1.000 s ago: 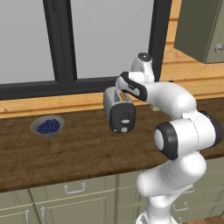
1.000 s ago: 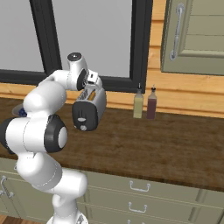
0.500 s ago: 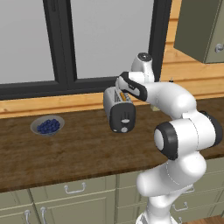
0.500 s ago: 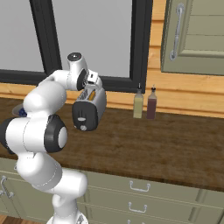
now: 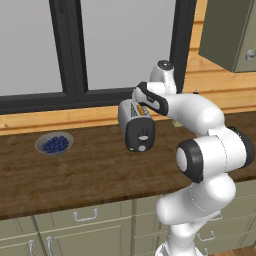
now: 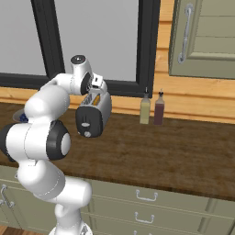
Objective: Start the toaster. Once the lever pops up, take the bread to the plate on the dining counter.
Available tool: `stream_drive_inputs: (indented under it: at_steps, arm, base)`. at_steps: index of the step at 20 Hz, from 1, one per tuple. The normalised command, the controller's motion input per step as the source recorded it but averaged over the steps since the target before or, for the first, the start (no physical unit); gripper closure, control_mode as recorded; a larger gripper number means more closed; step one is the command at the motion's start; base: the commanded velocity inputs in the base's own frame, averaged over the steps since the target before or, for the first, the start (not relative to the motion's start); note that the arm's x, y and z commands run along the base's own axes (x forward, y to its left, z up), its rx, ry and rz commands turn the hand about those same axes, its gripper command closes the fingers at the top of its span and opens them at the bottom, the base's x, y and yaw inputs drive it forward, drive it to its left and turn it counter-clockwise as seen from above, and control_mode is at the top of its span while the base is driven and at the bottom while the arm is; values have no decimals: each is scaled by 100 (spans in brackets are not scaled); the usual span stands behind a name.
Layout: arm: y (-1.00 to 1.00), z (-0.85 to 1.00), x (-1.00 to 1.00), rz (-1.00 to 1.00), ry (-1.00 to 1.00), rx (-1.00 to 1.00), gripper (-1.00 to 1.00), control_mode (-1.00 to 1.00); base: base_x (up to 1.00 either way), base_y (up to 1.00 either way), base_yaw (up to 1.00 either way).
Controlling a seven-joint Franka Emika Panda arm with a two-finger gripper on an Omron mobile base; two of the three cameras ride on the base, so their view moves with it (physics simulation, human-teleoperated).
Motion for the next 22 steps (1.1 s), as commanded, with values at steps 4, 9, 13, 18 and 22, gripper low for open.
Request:
stream_drive_inputs:
  at_steps: [4, 9, 13, 18, 22]
  arm:
    - [0, 0, 0, 0, 0, 0, -100, -100]
    - [0, 0, 0, 0, 0, 0, -100, -100]
    - [0, 0, 0, 0, 0, 0, -100, -100]
    - [0, 0, 0, 0, 0, 0, -100, -100]
    - [0, 0, 0, 0, 0, 0, -100, -100]
  base:
    - [0, 0, 0]
    - [0, 0, 0]
    - [0, 0, 0]
    - [0, 0, 0]
    - [0, 0, 0]
